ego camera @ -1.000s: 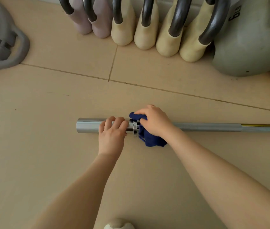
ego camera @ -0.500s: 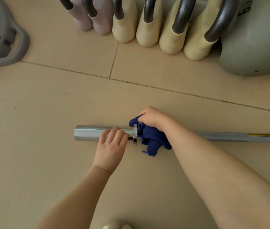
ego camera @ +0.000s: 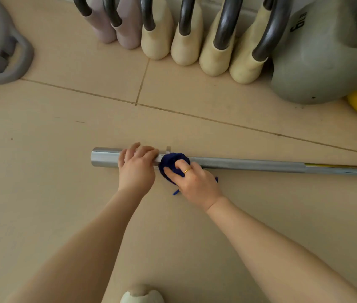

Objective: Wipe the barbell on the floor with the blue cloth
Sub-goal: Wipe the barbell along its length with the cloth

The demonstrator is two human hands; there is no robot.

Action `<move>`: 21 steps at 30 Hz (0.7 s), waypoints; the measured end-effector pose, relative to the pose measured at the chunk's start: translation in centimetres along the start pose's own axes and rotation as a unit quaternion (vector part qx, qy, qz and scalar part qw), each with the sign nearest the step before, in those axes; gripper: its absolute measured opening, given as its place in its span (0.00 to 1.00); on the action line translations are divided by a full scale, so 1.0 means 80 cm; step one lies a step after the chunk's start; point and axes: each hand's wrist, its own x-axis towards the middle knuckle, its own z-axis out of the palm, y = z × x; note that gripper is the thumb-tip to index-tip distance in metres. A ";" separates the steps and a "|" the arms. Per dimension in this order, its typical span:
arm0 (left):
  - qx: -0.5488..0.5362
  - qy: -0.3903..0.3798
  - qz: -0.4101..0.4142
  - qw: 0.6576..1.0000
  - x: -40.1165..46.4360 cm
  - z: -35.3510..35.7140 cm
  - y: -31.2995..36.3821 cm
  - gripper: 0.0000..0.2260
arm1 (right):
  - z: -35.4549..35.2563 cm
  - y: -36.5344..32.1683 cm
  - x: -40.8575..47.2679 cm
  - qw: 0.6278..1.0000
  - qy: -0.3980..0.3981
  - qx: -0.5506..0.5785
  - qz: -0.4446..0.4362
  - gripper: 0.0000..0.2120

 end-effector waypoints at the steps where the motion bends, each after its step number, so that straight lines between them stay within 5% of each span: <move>1: -0.001 -0.014 -0.026 1.000 0.002 -0.004 0.007 0.18 | 0.001 0.003 -0.006 1.000 0.002 -0.011 0.000 0.19; 6: -0.035 -0.031 0.013 0.999 -0.012 -0.008 0.025 0.21 | 0.005 0.035 -0.047 0.986 -0.023 -0.009 0.165 0.14; 11: 0.020 -0.042 0.066 0.997 -0.022 0.004 0.034 0.25 | -0.007 0.061 -0.095 0.913 -0.005 0.115 0.391 0.17; 16: 0.046 -0.007 0.062 0.997 -0.010 0.009 0.047 0.24 | -0.017 0.025 -0.031 0.921 0.109 0.181 0.328 0.21; 21: 0.061 0.040 0.078 0.994 -0.006 0.010 0.045 0.21 | -0.003 -0.010 0.013 0.960 -0.011 0.132 0.245 0.21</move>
